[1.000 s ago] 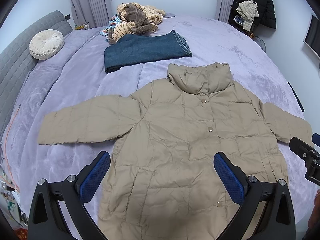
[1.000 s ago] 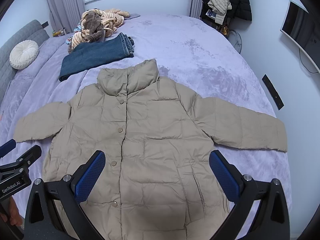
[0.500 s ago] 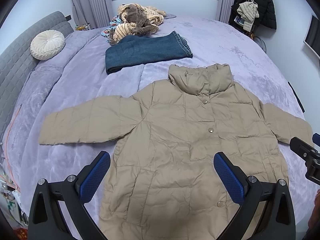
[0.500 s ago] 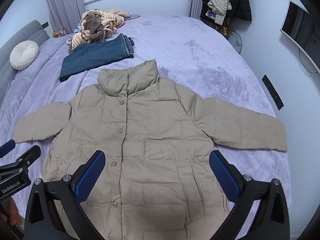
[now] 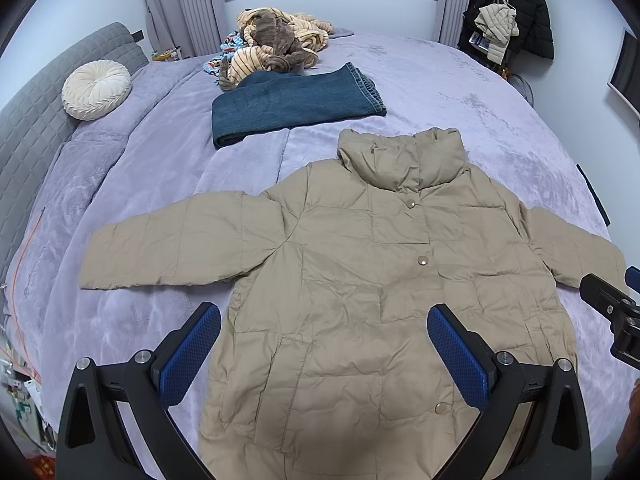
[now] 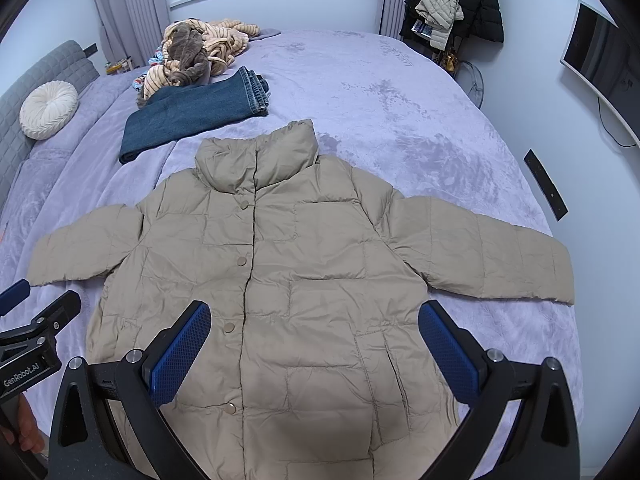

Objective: Fold large clothes

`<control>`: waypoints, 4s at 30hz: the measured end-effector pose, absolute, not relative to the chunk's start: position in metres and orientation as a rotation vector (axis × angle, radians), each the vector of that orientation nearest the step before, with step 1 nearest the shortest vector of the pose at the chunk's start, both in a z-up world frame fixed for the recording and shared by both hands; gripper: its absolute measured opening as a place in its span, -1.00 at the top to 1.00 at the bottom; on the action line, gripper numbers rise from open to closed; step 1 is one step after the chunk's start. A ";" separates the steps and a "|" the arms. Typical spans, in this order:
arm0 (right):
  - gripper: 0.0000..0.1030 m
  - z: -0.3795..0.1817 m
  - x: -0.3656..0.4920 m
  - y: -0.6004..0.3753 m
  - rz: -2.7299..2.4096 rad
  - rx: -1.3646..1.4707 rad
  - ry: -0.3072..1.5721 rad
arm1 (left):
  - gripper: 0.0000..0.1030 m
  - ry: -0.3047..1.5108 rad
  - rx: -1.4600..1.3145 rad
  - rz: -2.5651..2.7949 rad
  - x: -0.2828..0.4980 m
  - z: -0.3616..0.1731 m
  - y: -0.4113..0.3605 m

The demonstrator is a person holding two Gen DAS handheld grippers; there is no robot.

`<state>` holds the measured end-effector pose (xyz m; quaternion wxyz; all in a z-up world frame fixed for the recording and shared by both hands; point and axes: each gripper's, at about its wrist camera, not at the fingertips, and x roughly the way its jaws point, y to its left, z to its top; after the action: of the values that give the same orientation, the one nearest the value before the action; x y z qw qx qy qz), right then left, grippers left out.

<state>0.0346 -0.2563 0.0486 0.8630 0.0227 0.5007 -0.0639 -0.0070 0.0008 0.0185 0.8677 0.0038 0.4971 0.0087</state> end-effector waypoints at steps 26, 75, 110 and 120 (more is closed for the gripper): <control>-1.00 0.048 0.034 -0.256 -0.135 0.046 1.050 | -1.00 1.039 0.010 0.018 -0.008 0.018 0.001; -1.00 0.047 0.036 -0.254 -0.125 0.051 1.054 | -1.00 1.054 0.012 0.025 -0.009 0.014 0.008; -1.00 -0.083 0.101 -0.133 0.146 0.228 1.311 | -1.00 1.081 -0.823 0.158 0.061 -0.185 0.324; -1.00 -0.122 0.145 -0.064 0.248 0.281 1.300 | -0.91 0.924 -0.797 0.280 0.122 -0.196 0.394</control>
<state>0.1452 -0.0642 -0.1216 0.7798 0.1301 0.6015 0.1146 0.1221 0.3938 -0.1965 0.8102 -0.3731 0.4326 0.1312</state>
